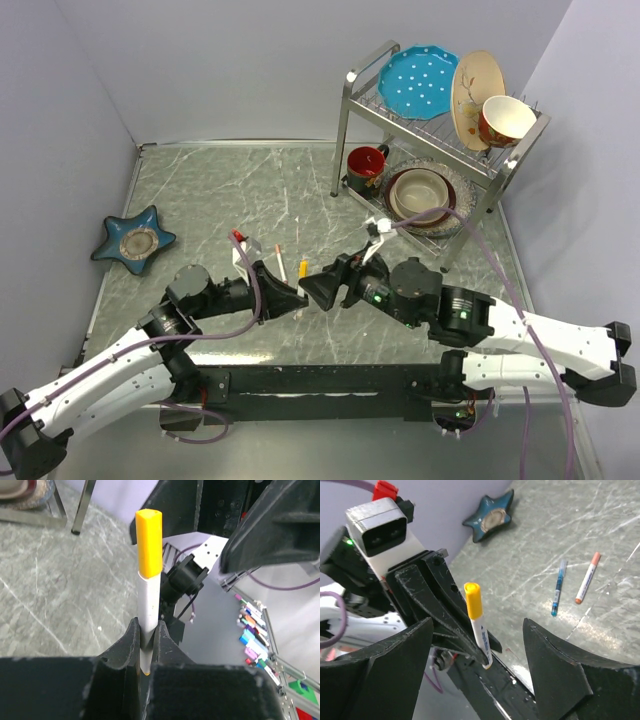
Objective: Insert the pens into the pen caps
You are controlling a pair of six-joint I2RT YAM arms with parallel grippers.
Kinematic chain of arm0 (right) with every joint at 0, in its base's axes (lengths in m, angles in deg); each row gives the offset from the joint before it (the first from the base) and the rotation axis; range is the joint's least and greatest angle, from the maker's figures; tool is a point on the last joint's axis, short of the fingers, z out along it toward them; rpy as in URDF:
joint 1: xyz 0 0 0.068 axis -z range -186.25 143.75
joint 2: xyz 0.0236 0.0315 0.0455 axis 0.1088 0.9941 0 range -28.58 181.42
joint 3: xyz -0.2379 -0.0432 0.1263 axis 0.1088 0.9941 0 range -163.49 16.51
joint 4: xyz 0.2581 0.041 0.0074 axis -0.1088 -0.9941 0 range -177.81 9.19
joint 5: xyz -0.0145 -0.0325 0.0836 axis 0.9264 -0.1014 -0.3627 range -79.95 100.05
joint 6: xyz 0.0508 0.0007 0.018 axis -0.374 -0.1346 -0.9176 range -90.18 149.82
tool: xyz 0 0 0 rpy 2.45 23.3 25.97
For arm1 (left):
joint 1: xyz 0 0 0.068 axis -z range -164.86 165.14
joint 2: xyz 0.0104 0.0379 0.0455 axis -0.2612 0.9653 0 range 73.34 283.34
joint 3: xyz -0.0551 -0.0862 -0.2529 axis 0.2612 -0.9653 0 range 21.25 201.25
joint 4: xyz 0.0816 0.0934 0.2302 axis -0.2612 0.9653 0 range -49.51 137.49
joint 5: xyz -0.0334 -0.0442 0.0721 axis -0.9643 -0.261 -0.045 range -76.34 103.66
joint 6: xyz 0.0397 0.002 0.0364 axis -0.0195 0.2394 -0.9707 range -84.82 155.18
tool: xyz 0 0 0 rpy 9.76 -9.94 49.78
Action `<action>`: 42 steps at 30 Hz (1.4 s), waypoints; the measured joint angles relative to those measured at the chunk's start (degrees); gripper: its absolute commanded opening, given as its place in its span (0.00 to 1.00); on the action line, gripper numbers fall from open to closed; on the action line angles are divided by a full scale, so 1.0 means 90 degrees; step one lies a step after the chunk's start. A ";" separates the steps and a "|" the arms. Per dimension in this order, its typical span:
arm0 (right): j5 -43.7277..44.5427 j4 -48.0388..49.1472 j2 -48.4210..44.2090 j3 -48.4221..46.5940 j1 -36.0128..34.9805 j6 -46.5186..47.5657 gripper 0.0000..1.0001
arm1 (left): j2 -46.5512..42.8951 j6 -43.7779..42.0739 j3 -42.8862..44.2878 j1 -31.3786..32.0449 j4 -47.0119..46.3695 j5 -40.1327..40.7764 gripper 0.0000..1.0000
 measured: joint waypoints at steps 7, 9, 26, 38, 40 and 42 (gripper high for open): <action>0.0141 -0.0255 0.0554 -0.0600 0.0000 0.0226 0.79 | 0.0002 -0.0027 -0.0051 0.0000 0.0066 -0.0223 0.01; 0.0214 -0.0279 0.0563 -0.0763 0.0000 0.0296 0.78 | 0.0017 -0.0022 -0.0051 0.0000 0.0058 -0.0272 0.01; 0.0253 -0.0449 0.0828 -0.1066 -0.0010 0.0432 0.55 | 0.0061 -0.0015 -0.0061 0.0000 0.0002 -0.0469 0.01; 0.0221 -0.0430 0.0828 -0.0901 -0.0010 0.0359 0.27 | 0.0102 0.0034 -0.0063 0.0000 -0.0172 -0.0529 0.01; 0.0194 -0.0376 0.0821 -0.0848 -0.0010 0.0369 0.09 | 0.0102 0.0034 -0.0061 0.0000 -0.0185 -0.0537 0.01; 0.0148 -0.0294 0.0821 -0.0763 -0.0010 0.0396 0.02 | 0.0102 0.0061 -0.0061 0.0000 -0.0170 -0.0488 0.01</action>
